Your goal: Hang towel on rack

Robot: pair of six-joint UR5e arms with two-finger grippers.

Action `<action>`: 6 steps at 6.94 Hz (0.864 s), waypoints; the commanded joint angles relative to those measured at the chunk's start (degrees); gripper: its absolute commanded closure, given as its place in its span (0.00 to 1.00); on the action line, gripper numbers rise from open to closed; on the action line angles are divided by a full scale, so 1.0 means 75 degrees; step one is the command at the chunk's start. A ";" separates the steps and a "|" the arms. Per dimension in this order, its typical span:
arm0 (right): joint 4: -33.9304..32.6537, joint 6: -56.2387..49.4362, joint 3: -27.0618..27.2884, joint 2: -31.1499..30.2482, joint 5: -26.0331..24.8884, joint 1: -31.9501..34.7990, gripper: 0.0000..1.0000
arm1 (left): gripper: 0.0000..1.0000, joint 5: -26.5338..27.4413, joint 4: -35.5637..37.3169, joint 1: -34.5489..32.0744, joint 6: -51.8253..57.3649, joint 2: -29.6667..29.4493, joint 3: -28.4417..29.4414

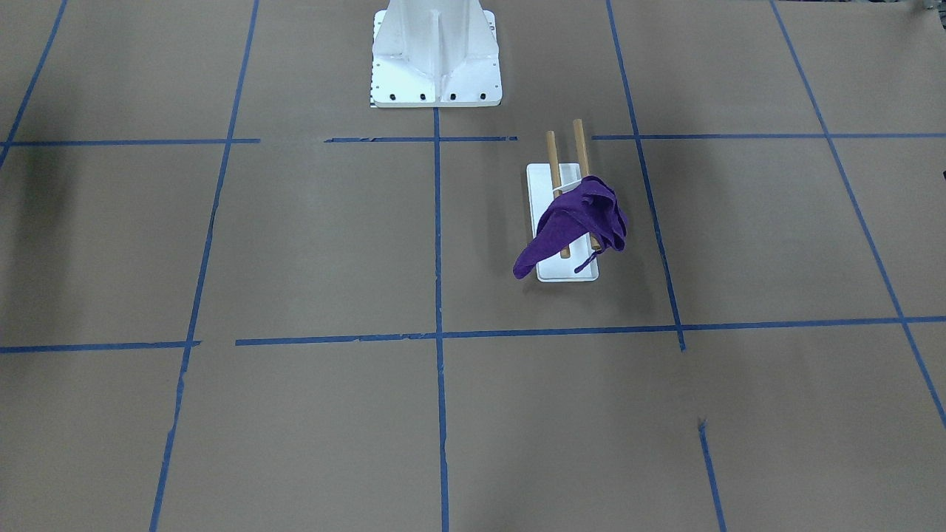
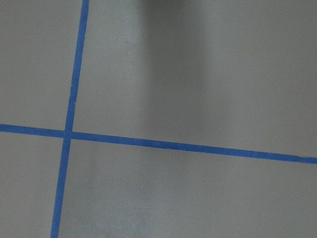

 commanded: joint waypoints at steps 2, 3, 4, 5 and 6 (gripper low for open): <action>0.0012 -0.0043 -0.0014 0.0066 -0.0030 -0.0124 0.00 | 0.00 0.0000 -0.0001 0.0039 -0.0003 -0.0027 0.0099; 0.0012 -0.0032 -0.0026 0.0078 -0.0041 -0.0125 0.00 | 0.00 0.0000 0.0010 0.0039 -0.0003 -0.0027 0.0087; 0.0000 -0.0043 -0.0072 0.0089 -0.0053 -0.0125 0.00 | 0.00 0.0011 -0.0001 0.0050 -0.0003 -0.0039 0.0087; 0.0012 -0.0032 -0.0119 0.0113 -0.0053 -0.0125 0.00 | 0.00 0.0012 0.0010 0.0051 -0.0003 -0.0074 0.0110; 0.0000 -0.0043 -0.0131 0.0113 -0.0053 -0.0125 0.00 | 0.00 0.0012 0.0011 0.0051 -0.0003 -0.0074 0.0111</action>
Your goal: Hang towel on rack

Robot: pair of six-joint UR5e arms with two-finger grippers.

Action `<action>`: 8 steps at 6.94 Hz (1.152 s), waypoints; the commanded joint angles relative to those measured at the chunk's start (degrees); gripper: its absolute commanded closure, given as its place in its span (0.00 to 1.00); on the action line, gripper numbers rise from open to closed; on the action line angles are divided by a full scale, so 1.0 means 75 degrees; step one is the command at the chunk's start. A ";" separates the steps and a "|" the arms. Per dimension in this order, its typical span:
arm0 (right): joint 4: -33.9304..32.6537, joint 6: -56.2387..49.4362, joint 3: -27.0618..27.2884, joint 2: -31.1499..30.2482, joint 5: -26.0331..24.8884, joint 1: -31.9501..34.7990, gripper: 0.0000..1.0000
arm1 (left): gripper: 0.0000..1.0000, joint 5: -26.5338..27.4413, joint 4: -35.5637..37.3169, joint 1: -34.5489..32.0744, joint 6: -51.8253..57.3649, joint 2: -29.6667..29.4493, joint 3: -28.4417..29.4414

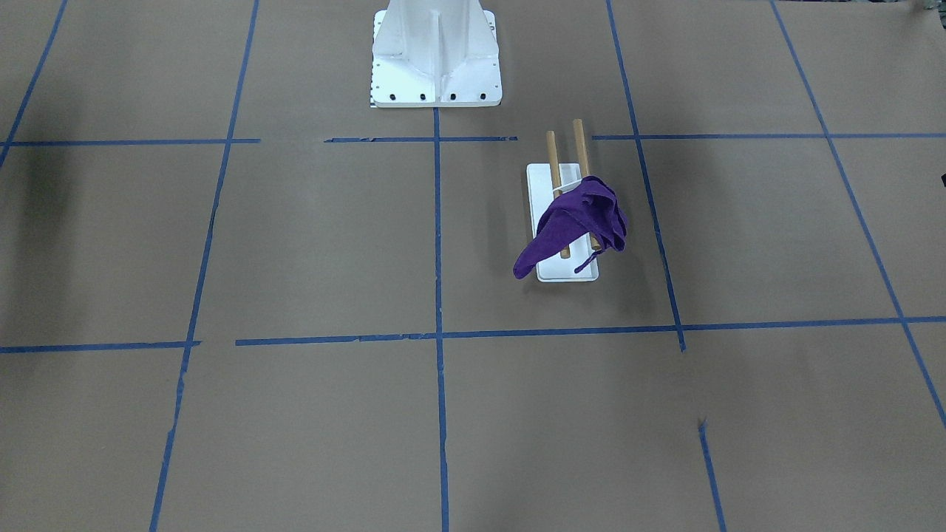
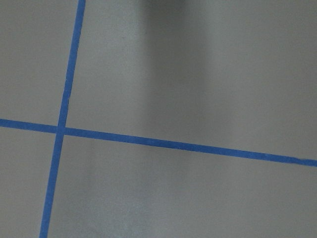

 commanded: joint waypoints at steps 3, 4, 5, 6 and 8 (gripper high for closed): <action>-0.0007 0.0005 -0.0182 0.0080 -0.0002 -0.0001 0.00 | 0.00 -0.0010 -0.0008 -0.0009 0.0000 -0.0013 -0.0027; -0.0007 0.0017 -0.0217 0.0162 -0.0002 -0.0001 0.00 | 0.00 -0.0010 -0.0008 0.0002 0.0000 -0.0013 -0.0062; -0.0007 0.0040 -0.0357 0.0313 0.0010 -0.0001 0.00 | 0.00 -0.0010 -0.0008 0.0002 0.0000 -0.0013 -0.0074; -0.0007 0.0041 -0.0544 0.0466 0.0010 -0.0001 0.00 | 0.00 -0.0010 -0.0020 0.0002 -0.0012 -0.0013 -0.0051; -0.0007 0.0064 -0.0628 0.0537 0.0033 -0.0001 0.00 | 0.00 -0.0010 -0.0043 0.0014 0.0000 -0.0024 0.0054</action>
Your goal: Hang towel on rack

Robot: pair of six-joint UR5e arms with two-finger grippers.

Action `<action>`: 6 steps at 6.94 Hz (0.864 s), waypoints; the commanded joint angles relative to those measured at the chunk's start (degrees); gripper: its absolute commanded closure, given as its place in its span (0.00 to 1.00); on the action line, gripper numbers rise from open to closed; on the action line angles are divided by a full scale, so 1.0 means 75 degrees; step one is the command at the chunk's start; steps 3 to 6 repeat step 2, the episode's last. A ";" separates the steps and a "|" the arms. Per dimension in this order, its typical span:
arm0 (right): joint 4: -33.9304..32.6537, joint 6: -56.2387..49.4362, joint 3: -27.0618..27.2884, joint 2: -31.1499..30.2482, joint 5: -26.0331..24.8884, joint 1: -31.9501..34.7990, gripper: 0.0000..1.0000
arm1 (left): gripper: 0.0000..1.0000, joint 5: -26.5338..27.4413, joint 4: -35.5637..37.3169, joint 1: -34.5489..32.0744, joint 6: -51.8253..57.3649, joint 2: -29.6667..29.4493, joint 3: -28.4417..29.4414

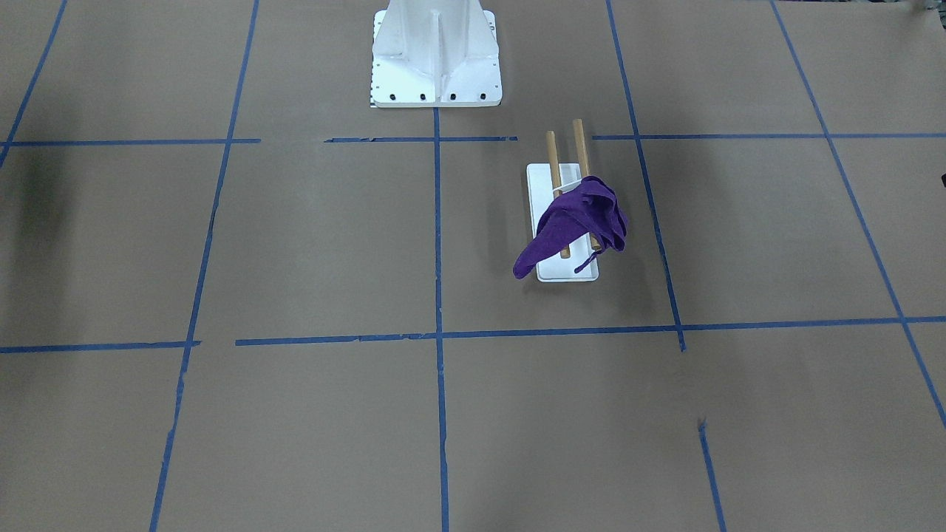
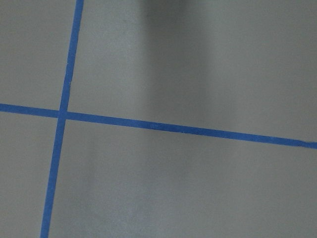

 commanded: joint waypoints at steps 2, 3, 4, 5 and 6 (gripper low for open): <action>0.0000 -0.0003 -0.0054 0.0047 0.0025 0.0000 0.00 | 0.00 -0.0070 0.0055 0.0020 -0.0004 -0.0085 -0.0008; 0.0000 -0.0003 -0.0054 0.0047 0.0025 0.0000 0.00 | 0.00 -0.0070 0.0055 0.0020 -0.0004 -0.0085 -0.0008; 0.0000 -0.0003 -0.0054 0.0047 0.0025 0.0000 0.00 | 0.00 -0.0070 0.0055 0.0020 -0.0004 -0.0085 -0.0008; 0.0000 -0.0003 -0.0054 0.0047 0.0025 0.0000 0.00 | 0.00 -0.0070 0.0055 0.0020 -0.0004 -0.0085 -0.0008; 0.0000 -0.0003 -0.0054 0.0047 0.0025 0.0000 0.00 | 0.00 -0.0070 0.0055 0.0020 -0.0004 -0.0085 -0.0008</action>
